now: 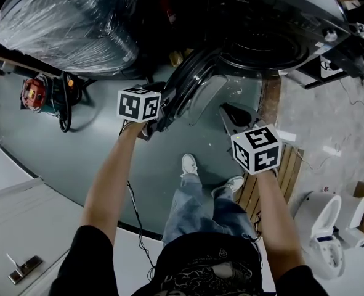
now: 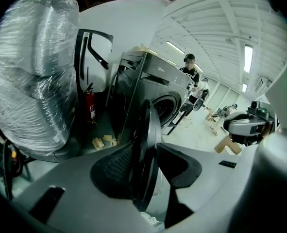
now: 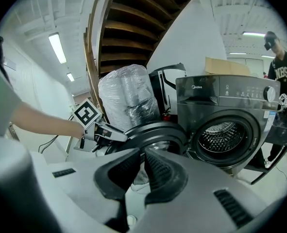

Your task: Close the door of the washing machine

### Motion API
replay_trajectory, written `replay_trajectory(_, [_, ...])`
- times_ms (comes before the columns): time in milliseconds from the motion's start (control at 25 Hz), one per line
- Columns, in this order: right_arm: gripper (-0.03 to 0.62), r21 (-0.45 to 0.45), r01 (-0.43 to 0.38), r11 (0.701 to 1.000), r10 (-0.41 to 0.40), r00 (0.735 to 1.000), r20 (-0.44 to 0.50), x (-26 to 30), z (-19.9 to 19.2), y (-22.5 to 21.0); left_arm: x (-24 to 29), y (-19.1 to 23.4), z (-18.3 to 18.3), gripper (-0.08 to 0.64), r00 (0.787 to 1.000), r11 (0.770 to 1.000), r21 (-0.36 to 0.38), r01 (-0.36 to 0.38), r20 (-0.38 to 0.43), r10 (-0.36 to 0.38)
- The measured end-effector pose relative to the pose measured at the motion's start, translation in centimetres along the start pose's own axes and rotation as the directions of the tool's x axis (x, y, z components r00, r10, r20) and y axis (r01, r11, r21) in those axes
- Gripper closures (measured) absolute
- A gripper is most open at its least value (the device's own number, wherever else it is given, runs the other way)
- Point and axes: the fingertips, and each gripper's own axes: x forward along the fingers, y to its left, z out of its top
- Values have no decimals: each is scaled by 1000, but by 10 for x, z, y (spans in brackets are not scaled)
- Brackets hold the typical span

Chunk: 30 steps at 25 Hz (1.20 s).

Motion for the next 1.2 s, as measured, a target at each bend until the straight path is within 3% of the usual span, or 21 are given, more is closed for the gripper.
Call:
replay_trajectory(440, [568, 0, -16, 1000, 16, 1000, -7, -16, -16, -21, 6, -25, -4, 405, 998, 998, -20, -64, -15, 64])
replay_trajectory(640, [568, 21, -22, 1000, 22, 1000, 0, -27, -23, -34, 13, -46, -11, 410, 997, 995, -70, -76, -7, 76])
replay_trajectory(1200, [554, 36, 21, 999, -22, 1000, 16, -67, -47, -82, 51, -129, -14, 399, 999, 987, -154, -37, -13, 36])
